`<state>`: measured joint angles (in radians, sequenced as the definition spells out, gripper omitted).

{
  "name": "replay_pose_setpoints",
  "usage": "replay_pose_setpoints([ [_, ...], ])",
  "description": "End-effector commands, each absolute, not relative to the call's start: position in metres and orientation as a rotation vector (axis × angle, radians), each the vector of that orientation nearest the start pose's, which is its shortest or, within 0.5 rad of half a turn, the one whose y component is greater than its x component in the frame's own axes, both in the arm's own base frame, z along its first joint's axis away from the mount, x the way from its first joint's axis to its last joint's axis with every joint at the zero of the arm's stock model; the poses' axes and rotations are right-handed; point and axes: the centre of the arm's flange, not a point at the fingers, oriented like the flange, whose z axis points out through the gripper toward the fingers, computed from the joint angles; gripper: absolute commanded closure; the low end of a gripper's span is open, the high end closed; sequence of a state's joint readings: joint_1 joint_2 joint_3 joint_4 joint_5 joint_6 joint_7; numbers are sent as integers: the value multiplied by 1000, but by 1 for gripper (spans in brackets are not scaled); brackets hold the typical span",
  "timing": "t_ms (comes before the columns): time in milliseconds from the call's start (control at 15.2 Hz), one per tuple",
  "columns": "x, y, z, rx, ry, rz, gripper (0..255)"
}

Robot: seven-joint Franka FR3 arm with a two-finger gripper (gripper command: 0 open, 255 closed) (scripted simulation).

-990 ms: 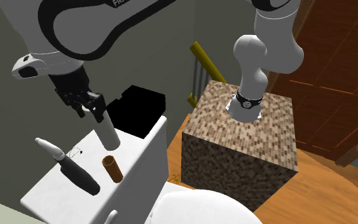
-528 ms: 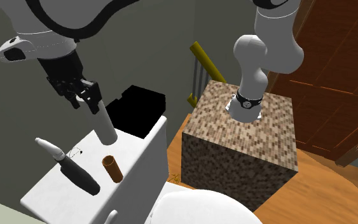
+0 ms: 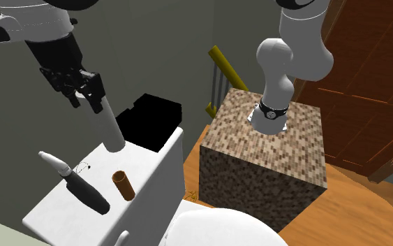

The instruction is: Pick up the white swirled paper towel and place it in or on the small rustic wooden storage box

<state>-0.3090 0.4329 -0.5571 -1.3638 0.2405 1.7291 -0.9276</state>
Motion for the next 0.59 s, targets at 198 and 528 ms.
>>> replay_pose_setpoints([
  [198, 500, -452, 526, -3128, -101, -12, 255],
  [528, 500, -452, 552, -3128, -101, -12, 255],
])
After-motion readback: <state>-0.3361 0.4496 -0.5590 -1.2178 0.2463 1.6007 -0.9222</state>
